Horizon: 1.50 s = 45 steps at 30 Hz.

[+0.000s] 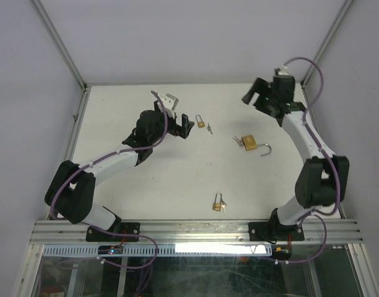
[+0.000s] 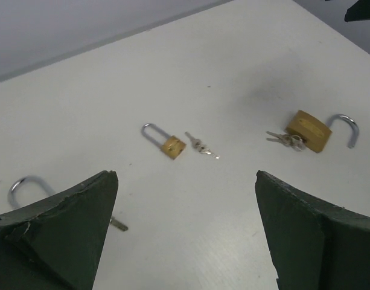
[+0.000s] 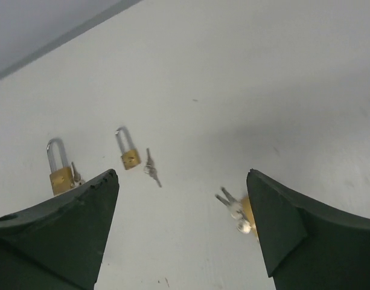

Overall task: Unlock with the key
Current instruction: Pick up the key from the center of the board.

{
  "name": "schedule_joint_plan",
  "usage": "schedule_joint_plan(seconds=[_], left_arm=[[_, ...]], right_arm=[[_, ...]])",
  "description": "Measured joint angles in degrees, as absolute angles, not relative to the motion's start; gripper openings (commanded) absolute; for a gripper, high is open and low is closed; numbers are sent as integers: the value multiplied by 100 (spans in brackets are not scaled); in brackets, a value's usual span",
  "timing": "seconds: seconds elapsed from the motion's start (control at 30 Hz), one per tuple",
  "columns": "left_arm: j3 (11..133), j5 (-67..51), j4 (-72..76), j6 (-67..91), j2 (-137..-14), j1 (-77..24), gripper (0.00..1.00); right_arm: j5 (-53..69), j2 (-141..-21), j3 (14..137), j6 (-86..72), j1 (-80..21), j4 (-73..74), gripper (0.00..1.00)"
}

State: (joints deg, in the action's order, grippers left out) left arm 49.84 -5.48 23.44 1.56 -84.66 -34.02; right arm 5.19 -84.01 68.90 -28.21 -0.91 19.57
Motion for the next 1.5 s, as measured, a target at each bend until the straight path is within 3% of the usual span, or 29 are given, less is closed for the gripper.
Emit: schedule_joint_plan(seconds=[0.2,0.37,0.57,0.73,0.8,0.97,1.17,1.5], left_arm=[[5000,16,1900,720,-8464,-2821,99],[4989,154,1638,976,-8438,-2445,99],[4860,158,1584,1031,-8213,-2244,99],[4794,143,1601,1066,-8160,-2235,99],[4775,137,1590,1092,-8160,-2202,99],[4770,110,1619,1127,-8160,-2200,99],[4770,89,1640,1138,-8162,-2200,99],[4770,-16,1686,1138,-8162,-2200,99]], right_arm=[[423,-10630,9094,-1686,-1754,2259,95],[274,-12346,10807,-934,-2622,3186,87],[123,-13885,12549,-395,-3105,4042,84],[-36,-14123,12593,-261,-3114,4464,82],[-104,-14127,12569,-233,-3085,4552,76],[-178,-14103,12425,-123,-3068,4515,71],[-255,-14088,12396,-104,-3068,4477,77],[458,-14237,12676,62,-3081,4397,77]])
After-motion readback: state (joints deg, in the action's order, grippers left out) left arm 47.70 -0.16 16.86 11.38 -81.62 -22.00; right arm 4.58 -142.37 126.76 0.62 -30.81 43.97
